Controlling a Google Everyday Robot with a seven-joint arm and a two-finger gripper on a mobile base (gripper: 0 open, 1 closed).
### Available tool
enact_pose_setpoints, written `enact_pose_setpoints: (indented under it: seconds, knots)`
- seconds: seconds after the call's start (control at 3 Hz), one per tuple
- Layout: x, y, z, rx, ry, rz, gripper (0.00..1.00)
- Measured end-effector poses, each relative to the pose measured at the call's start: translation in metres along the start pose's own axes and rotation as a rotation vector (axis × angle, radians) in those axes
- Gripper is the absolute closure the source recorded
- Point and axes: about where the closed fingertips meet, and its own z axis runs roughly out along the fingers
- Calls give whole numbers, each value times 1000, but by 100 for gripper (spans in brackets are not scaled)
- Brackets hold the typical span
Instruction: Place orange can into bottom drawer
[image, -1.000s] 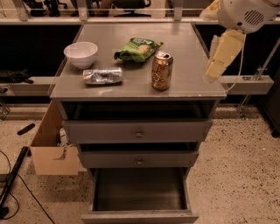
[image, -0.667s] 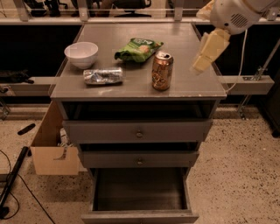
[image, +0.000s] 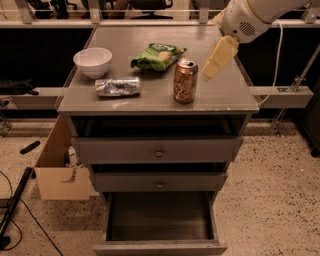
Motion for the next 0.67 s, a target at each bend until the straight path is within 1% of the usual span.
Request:
enact_pose_setpoints:
  seconds: [0.33, 0.67]
  knots:
    - [-4, -3, 18, -12, -6, 6, 0]
    - [-3, -4, 33, -25, -2, 9, 0]
